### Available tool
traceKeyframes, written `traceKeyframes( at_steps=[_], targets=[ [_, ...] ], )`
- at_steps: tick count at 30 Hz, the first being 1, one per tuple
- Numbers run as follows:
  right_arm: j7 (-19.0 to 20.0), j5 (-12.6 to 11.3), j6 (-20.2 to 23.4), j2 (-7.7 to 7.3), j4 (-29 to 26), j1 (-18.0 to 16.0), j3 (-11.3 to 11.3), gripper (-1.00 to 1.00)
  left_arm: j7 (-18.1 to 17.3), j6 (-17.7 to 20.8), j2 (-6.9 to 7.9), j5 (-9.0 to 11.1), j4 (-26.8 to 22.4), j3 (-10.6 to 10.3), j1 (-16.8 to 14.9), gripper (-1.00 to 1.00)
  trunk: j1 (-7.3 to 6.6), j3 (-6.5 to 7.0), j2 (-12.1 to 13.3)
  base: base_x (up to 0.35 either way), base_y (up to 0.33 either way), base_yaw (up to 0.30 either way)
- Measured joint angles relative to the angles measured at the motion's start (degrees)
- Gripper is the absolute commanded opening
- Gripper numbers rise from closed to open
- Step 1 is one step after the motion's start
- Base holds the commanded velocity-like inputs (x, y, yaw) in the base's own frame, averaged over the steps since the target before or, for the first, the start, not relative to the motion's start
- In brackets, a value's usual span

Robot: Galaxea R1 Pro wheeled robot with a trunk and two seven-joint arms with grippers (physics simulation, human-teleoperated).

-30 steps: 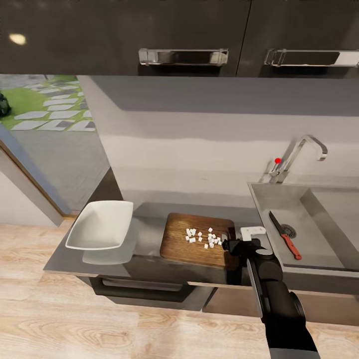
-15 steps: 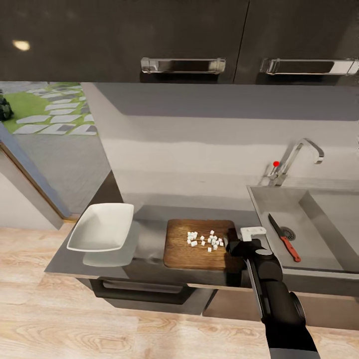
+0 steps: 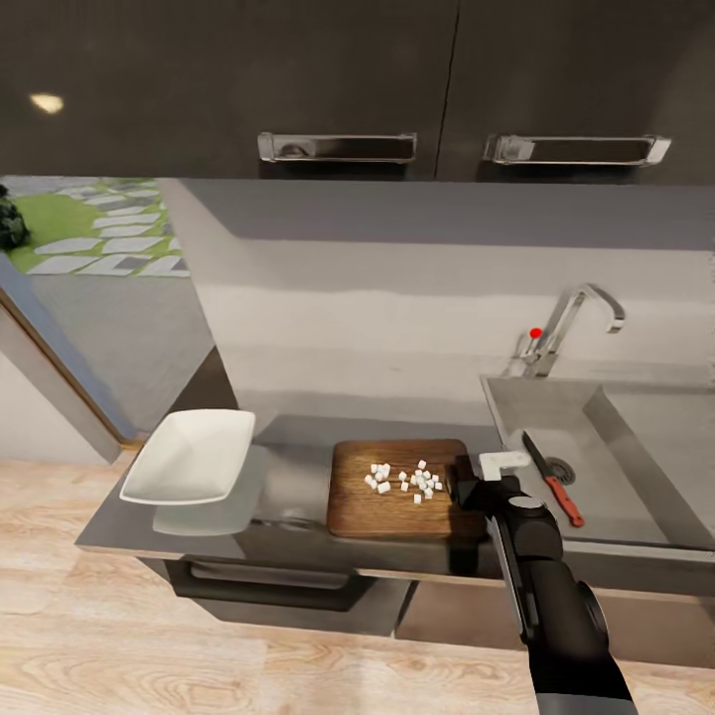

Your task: In the kitchen, take the Vidalia onion out of the sink, dice it on the chopping board with the paring knife, put the diced onion into the bowl on the countertop, then place both the paring knife and the chopping board into the sink.

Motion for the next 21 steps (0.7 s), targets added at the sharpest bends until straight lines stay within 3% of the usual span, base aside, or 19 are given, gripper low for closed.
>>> traceKeyframes(
  at_steps=[6,16,21],
  targets=[
    [0.0,0.1,0.0,-0.01,0.0,0.0,0.0,-1.00,0.0,0.0,0.04,0.0,-0.1,0.0,0.0,1.00,0.00,0.54,0.0,0.000,-0.147,0.000],
    [-0.1,0.1,0.3,-0.01,0.0,0.0,-0.1,-1.00,0.0,0.0,0.05,0.0,-0.1,0.0,0.0,1.00,0.00,1.44,0.0,0.000,-0.012,0.000],
    [-0.1,0.1,4.8,0.00,-0.1,0.0,-0.2,-1.00,0.0,0.0,0.03,0.0,-0.1,0.0,0.0,1.00,0.00,1.89,0.0,0.000,0.000,0.000]
  ],
)
